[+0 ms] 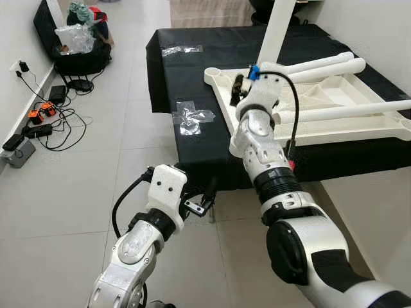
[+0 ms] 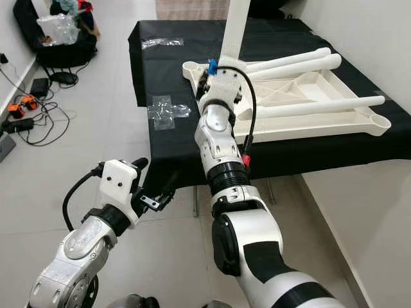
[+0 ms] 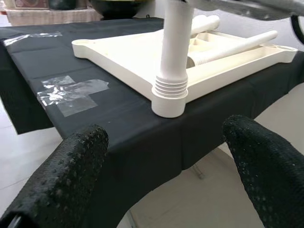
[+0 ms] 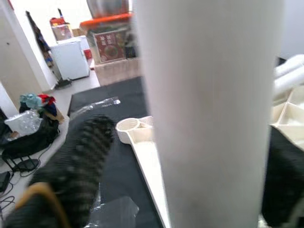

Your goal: Building children table

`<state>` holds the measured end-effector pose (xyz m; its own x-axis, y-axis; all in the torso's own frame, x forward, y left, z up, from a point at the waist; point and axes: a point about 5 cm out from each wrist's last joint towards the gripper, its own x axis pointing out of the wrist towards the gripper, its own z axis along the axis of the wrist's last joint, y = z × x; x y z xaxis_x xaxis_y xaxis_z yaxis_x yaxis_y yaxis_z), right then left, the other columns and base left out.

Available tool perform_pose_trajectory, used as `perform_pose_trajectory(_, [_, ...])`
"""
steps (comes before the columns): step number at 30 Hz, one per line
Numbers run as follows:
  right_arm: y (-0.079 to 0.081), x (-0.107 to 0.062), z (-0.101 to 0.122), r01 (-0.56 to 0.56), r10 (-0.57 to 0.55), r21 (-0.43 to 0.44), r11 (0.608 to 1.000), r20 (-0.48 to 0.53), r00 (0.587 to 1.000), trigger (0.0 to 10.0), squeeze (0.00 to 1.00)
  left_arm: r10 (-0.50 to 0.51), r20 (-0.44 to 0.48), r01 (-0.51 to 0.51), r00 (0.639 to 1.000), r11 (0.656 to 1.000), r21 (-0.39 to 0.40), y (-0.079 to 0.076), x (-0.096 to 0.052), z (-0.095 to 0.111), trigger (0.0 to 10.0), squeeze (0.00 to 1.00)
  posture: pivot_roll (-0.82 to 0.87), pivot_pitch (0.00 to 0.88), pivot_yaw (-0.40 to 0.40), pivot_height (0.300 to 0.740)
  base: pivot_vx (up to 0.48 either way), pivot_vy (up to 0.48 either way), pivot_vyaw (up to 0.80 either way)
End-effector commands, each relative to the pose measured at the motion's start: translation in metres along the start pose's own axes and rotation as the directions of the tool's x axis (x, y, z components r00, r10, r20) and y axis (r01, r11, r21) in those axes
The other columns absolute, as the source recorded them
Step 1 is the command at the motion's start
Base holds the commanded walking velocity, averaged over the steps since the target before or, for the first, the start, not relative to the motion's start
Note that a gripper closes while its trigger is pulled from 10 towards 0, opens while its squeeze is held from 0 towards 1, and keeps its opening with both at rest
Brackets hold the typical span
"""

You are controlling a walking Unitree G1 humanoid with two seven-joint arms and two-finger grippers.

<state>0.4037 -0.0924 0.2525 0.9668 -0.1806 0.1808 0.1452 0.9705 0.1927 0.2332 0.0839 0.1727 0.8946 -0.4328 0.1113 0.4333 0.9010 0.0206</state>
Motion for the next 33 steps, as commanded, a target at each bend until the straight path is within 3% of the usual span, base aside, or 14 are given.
perform_pose_trajectory(1, [-0.005, -0.004, -0.007, 0.000, 0.000, -0.026, 1.000, -0.005, 1.000, 10.0, 0.93, 0.000, -0.015, 0.000, 1.000, 1.000, 0.001, 0.000, -0.001, -0.004, 10.0, 0.00, 0.02, 0.069, -0.080, 0.740, 0.000, 0.000, 0.00])
perform_pose_trajectory(2, [-0.005, -0.004, -0.007, 0.000, 0.000, -0.026, 1.000, -0.005, 1.000, 10.0, 0.93, 0.000, -0.015, 0.000, 1.000, 1.000, 0.001, 0.000, -0.001, -0.004, 10.0, 0.00, 0.02, 0.069, -0.080, 0.740, 0.000, 0.000, 0.00])
perform_pose_trajectory(3, [-0.009, -0.008, -0.010, -0.019, 0.019, -0.042, 0.999, -0.002, 1.000, 10.0, 0.00, 0.002, -0.016, -0.002, 1.000, 1.000, 0.002, 0.001, 0.000, -0.004, 10.0, 0.00, 0.02, 0.072, -0.080, 0.740, 0.000, 0.000, 0.00])
perform_pose_trajectory(8, [-0.024, -0.022, -0.019, -0.085, 0.087, -0.067, 0.994, 0.020, 0.996, 10.0, 0.00, 0.021, -0.016, -0.021, 1.000, 1.000, 0.002, 0.006, 0.001, -0.004, 10.0, 0.00, 0.00, 0.081, -0.071, 0.740, 0.000, 0.000, 0.00])
perform_pose_trajectory(10, [-0.043, -0.033, -0.029, -0.091, 0.095, -0.118, 0.989, 0.027, 0.995, 10.0, 0.00, 0.028, -0.015, -0.028, 0.999, 1.000, 0.007, 0.008, 0.002, -0.003, 10.0, 0.00, 0.00, 0.084, -0.067, 0.740, 0.000, 0.000, 0.00])
perform_pose_trajectory(13, [-0.057, -0.045, -0.036, -0.115, 0.121, -0.130, 0.985, 0.043, 0.992, 10.0, 0.00, 0.032, -0.012, -0.032, 0.999, 0.999, 0.010, 0.010, 0.003, -0.002, 10.0, 0.00, 0.00, 0.089, -0.064, 0.740, 0.000, 0.000, 0.00])
perform_pose_trajectory(14, [-0.057, -0.045, -0.036, -0.115, 0.121, -0.130, 0.985, 0.043, 0.992, 10.0, 0.00, 0.032, -0.012, -0.032, 0.999, 0.999, 0.010, 0.010, 0.003, -0.002, 10.0, 0.00, 0.00, 0.089, -0.064, 0.740, 0.000, 0.000, 0.00])
perform_pose_trajectory(15, [-0.063, -0.062, -0.045, -0.195, 0.200, -0.121, 0.973, 0.026, 0.980, 10.0, 0.00, 0.038, -0.008, -0.038, 0.999, 0.999, 0.011, 0.014, 0.005, -0.001, 10.0, 0.00, -0.01, 0.094, -0.057, 0.740, 0.000, 0.000, 0.00])
perform_pose_trajectory(18, [-0.065, -0.074, -0.051, -0.261, 0.262, -0.110, 0.959, -0.006, 0.965, 10.0, 0.00, 0.044, -0.008, -0.044, 0.999, 0.999, 0.013, 0.016, 0.005, 0.000, 10.0, 0.00, -0.01, 0.094, -0.057, 0.740, 0.000, 0.000, 0.00])
perform_pose_trajectory(24, [-0.076, -0.089, -0.055, -0.306, 0.306, -0.132, 0.943, -0.023, 0.952, 10.0, 0.00, 0.068, -0.014, -0.068, 0.998, 0.998, 0.013, 0.020, 0.005, -0.001, 10.0, 0.00, -0.02, 0.103, -0.050, 0.740, 0.000, 0.000, 0.00])
perform_pose_trajectory(25, [-0.095, -0.096, -0.055, -0.286, 0.284, -0.173, 0.943, -0.036, 0.958, 10.0, 0.00, 0.100, -0.017, -0.100, 0.995, 0.995, -0.004, 0.024, 0.002, -0.002, 10.0, 0.00, -0.02, 0.100, -0.052, 0.740, 0.000, 0.000, 0.00])
perform_pose_trajectory(31, [-0.097, -0.089, -0.048, -0.260, 0.260, -0.156, 0.953, -0.023, 0.965, 10.0, 0.00, 0.112, -0.023, -0.112, 0.993, 0.993, -0.020, 0.022, 0.001, -0.004, 10.0, 0.00, -0.01, 0.096, -0.052, 0.740, 0.000, 0.000, 0.00])
perform_pose_trajectory(33, [-0.083, -0.076, -0.043, -0.282, 0.281, -0.132, 0.950, -0.023, 0.959, 10.0, 0.00, 0.099, -0.024, -0.100, 0.995, 0.995, -0.021, 0.016, 0.001, -0.005, 10.0, 0.00, 0.00, 0.086, -0.057, 0.740, 0.000, 0.000, 0.00])
